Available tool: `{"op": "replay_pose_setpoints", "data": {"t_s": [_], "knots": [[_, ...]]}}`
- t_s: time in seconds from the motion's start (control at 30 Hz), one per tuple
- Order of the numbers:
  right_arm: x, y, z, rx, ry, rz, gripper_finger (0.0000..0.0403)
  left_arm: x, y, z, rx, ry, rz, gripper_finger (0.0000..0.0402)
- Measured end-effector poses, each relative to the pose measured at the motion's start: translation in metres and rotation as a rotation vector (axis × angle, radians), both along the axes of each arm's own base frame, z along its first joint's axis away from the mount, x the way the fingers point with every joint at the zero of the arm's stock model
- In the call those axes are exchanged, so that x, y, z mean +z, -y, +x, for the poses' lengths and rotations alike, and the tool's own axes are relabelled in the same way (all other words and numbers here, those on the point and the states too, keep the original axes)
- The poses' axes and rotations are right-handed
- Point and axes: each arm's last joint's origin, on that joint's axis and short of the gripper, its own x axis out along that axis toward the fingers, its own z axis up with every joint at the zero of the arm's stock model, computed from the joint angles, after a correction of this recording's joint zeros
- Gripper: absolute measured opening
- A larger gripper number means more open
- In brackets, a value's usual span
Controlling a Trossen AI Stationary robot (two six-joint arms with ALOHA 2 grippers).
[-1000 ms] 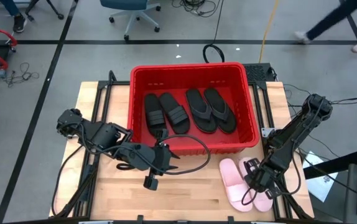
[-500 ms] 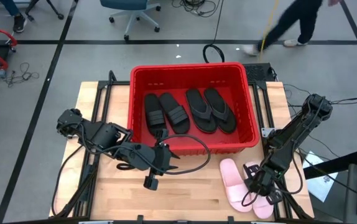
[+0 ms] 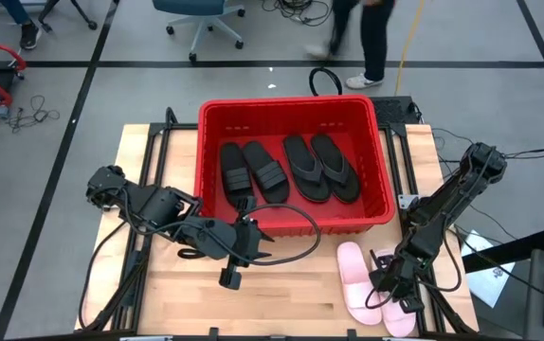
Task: Pick and place slides into bin
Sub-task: Put the right pink slide into the red container
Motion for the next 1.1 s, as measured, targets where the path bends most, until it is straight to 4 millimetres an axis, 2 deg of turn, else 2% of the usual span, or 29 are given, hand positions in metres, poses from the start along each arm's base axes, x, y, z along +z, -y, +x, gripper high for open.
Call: {"op": "replay_pose_setpoints", "data": {"t_s": [0.17, 0.3, 0.83, 1.1], "knots": [[0.006, 0.001, -0.001, -0.037, -0.027, 0.032, 0.0003, 0.0, 0.0, 0.0, -0.003, 0.0, 0.004, 0.0129], [0.017, 0.004, -0.003, -0.093, -0.037, 0.07, 0.0002, 0.0, 0.0, 0.0, -0.005, 0.0, 0.006, 0.0129], [0.103, 0.01, -0.005, -0.201, 0.172, 0.308, 0.0001, 0.0, 0.0, 0.0, -0.02, 0.002, 0.028, 0.0129], [0.155, 0.015, -0.004, -0.204, 0.375, 0.32, 0.0, 0.0, 0.0, 0.0, -0.02, 0.001, 0.028, 0.0129]]}}
